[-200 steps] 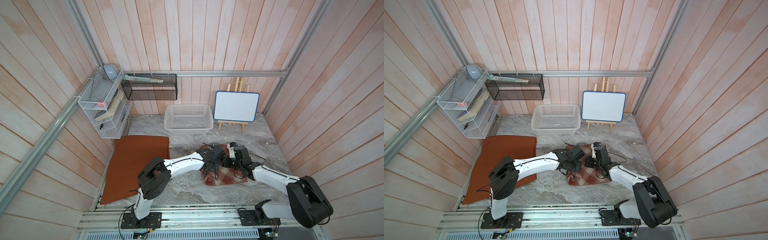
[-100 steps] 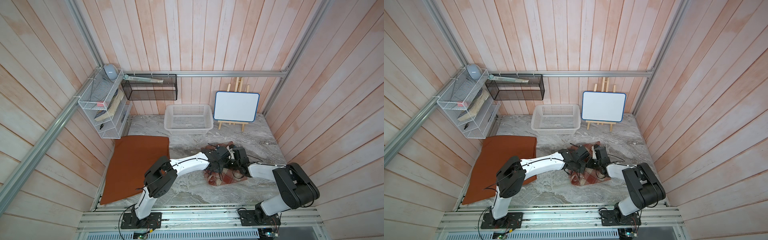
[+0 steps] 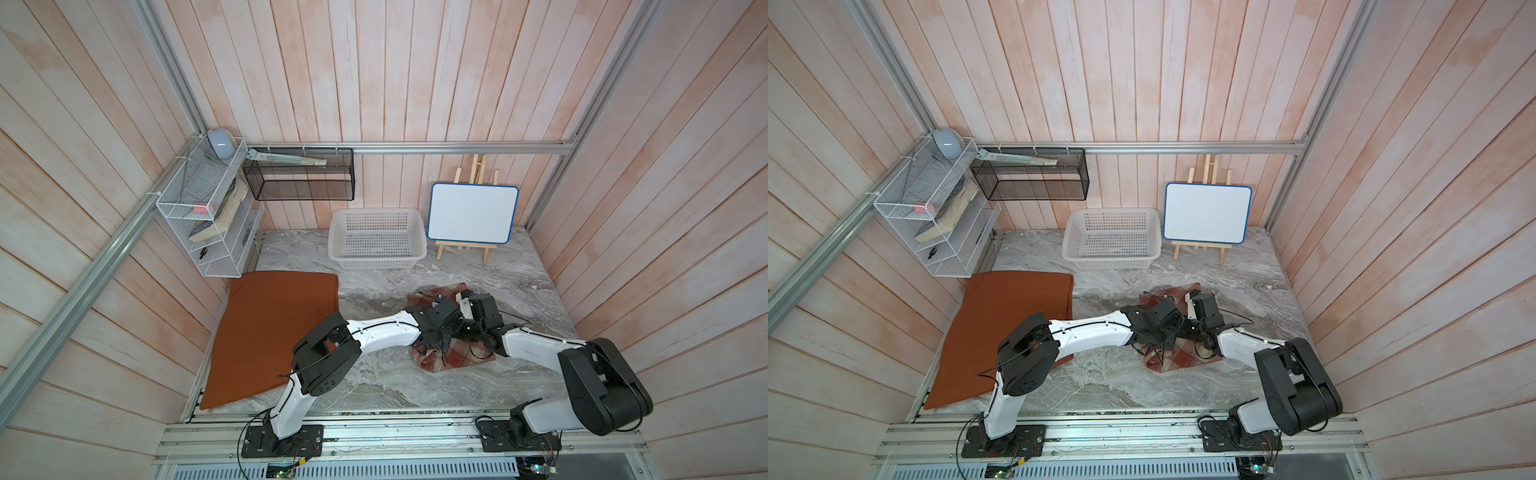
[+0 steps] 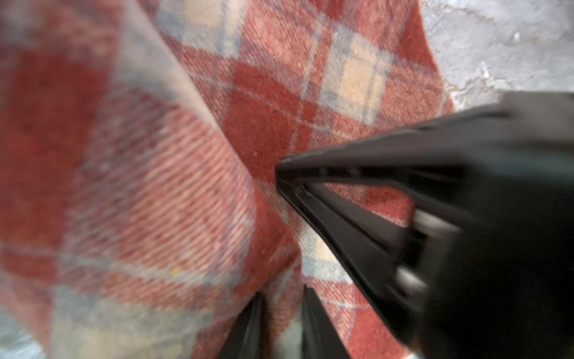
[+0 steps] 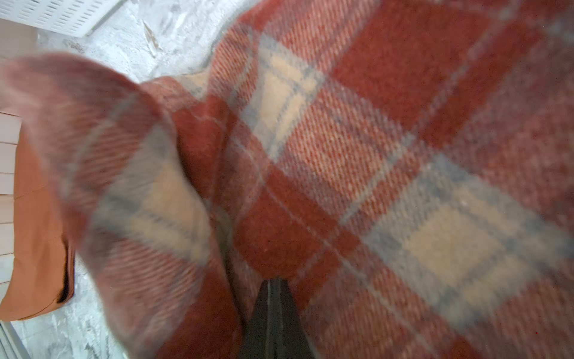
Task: Roll up the skirts
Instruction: Roll the skirt at the center of the board.
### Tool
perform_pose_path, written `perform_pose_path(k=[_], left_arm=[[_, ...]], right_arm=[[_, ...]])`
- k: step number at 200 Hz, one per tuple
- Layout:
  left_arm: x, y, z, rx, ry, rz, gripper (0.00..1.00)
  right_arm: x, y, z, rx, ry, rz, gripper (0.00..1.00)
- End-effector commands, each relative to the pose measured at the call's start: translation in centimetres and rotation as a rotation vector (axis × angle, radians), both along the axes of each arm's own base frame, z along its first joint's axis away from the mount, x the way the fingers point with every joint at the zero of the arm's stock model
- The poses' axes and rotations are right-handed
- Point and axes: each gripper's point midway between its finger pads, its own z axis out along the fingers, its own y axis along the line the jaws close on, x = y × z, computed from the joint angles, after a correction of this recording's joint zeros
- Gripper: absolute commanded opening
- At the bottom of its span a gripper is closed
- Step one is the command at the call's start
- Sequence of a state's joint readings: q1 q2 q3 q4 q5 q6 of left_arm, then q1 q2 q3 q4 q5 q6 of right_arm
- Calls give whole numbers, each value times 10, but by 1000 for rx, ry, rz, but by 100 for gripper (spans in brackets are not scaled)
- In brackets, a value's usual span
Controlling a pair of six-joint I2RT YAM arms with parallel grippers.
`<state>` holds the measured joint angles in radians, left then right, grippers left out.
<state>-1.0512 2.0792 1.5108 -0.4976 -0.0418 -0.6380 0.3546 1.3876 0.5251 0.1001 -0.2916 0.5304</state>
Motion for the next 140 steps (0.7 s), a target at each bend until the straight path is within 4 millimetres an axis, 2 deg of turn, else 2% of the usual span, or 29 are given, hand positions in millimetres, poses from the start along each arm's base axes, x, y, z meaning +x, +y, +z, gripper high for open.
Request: perform_pose_path(k=[1, 22, 31, 52, 73, 97, 140], left_arm=[[-15, 17, -37, 42, 84, 5, 31], [-15, 19, -41, 19, 87, 8, 33], [-16, 18, -40, -2, 85, 3, 34], [-16, 22, -35, -42, 78, -2, 34], [-21, 25, -32, -91, 84, -6, 39], [-26, 32, -40, -123, 121, 2, 41], [-35, 37, -48, -148, 146, -8, 43]], right_arm=[[2, 7, 39, 61, -63, 51, 0], [2, 21, 71, 189, -138, 109, 0], [3, 28, 76, 238, -138, 138, 0], [6, 43, 72, 301, -97, 220, 1], [12, 52, 67, 376, -80, 273, 9], [23, 56, 73, 440, -100, 297, 21], [29, 67, 71, 477, -95, 374, 28]])
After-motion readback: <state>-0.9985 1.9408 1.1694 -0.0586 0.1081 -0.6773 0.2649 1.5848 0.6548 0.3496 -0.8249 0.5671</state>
